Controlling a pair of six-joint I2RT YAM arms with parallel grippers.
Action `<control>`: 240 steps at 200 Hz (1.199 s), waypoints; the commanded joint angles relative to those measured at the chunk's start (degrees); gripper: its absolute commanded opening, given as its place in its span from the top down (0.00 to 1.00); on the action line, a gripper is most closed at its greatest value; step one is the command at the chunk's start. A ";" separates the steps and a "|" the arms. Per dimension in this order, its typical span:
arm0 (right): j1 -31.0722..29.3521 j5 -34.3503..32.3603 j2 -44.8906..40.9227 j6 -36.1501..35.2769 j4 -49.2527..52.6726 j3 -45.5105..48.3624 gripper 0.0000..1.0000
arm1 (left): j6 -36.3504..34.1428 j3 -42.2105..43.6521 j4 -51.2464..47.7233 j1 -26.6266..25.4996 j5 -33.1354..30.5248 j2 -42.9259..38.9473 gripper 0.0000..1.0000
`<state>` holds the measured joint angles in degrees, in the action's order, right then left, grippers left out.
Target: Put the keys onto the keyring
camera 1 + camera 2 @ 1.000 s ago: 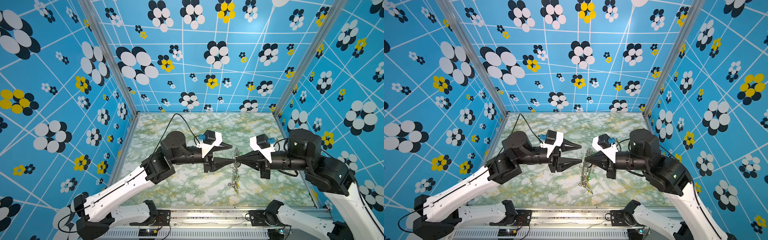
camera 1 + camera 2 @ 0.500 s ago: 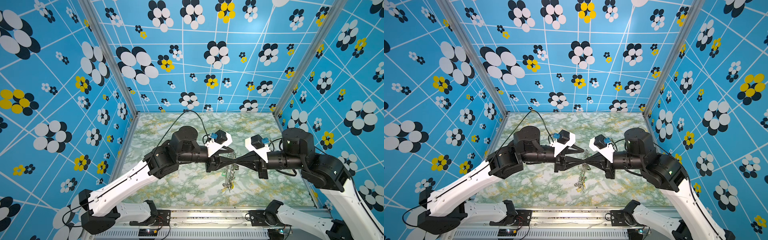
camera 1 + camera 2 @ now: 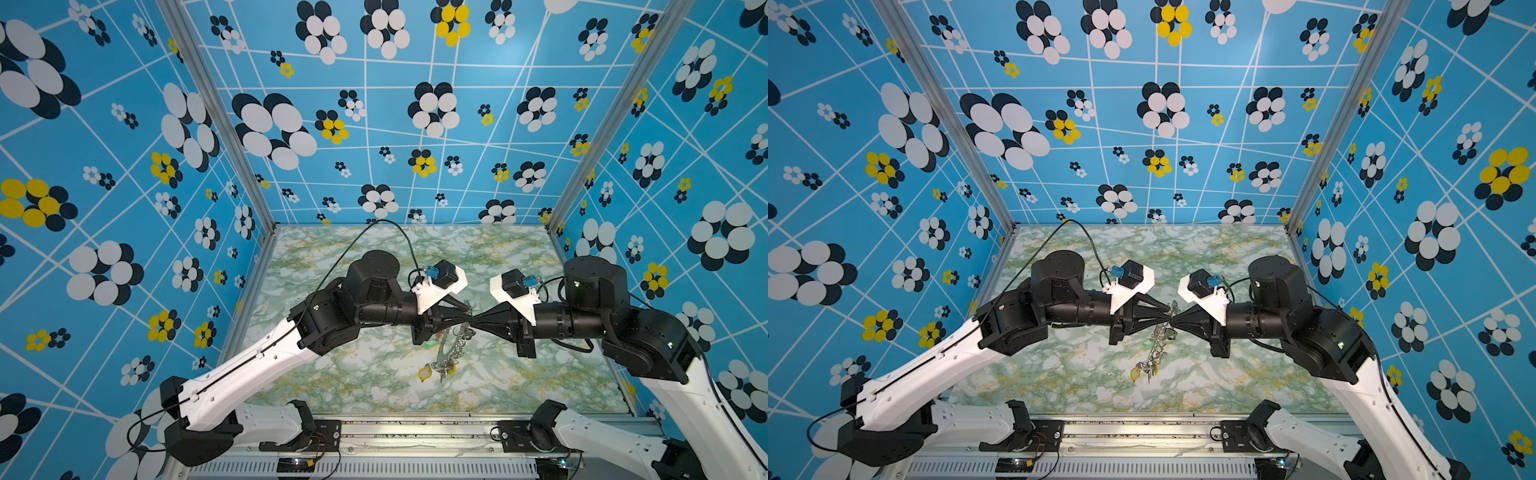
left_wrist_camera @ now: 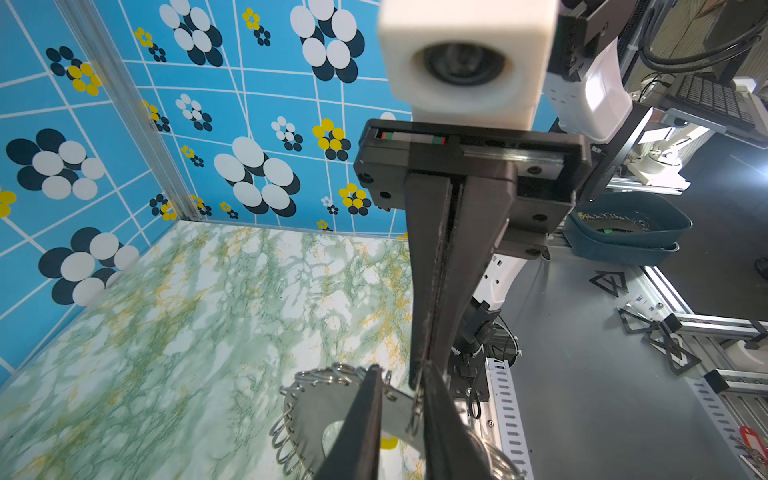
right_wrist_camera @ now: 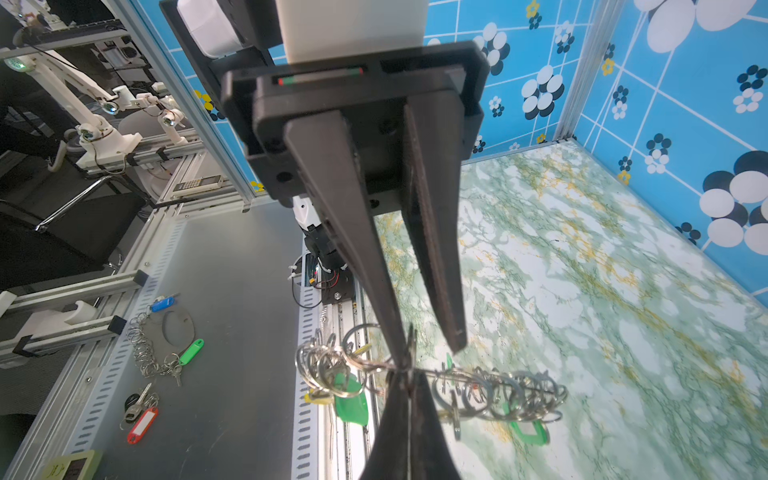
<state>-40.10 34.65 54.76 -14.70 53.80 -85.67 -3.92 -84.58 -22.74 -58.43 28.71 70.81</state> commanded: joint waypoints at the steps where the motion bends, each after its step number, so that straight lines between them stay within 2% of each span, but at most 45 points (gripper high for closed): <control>1: -0.42 0.50 -0.42 -1.10 -1.01 -1.74 1.00 | -0.06 -1.04 -0.22 -0.29 0.77 -0.32 0.85; 15: -0.41 0.48 -0.36 -1.03 -1.03 -1.87 1.00 | -0.14 -0.95 -0.02 -0.28 1.08 -0.38 0.90; 29: -0.41 0.34 -0.36 -1.10 -1.14 -1.87 1.00 | -0.12 -0.94 0.02 -0.33 1.30 -0.49 1.00; 83: -0.41 0.50 -0.18 -0.91 -1.42 -2.05 1.00 | -0.65 -0.23 1.36 -0.37 2.49 -1.23 1.00; 117: -0.40 -0.40 -0.52 -0.68 -1.29 -2.18 1.00 | -0.41 2.61 6.14 -0.30 1.67 -3.13 1.00; 132: -0.41 -1.01 -0.79 -0.59 -1.21 -2.13 0.89 | -0.25 3.57 8.02 -0.28 1.50 -3.85 1.00; 175: -0.42 -2.87 -1.44 -0.42 -0.77 -2.05 0.70 | 0.57 6.30 13.28 0.16 1.09 -5.84 1.00; 240: -0.42 -1.48 -2.41 -0.02 -2.33 -0.12 0.65 | 4.55 11.03 24.37 1.72 3.69 -7.30 1.00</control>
<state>-40.12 32.67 53.01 -14.59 53.25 -86.52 -1.63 -74.48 -7.46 -57.36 30.41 64.86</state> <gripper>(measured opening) 0.348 0.047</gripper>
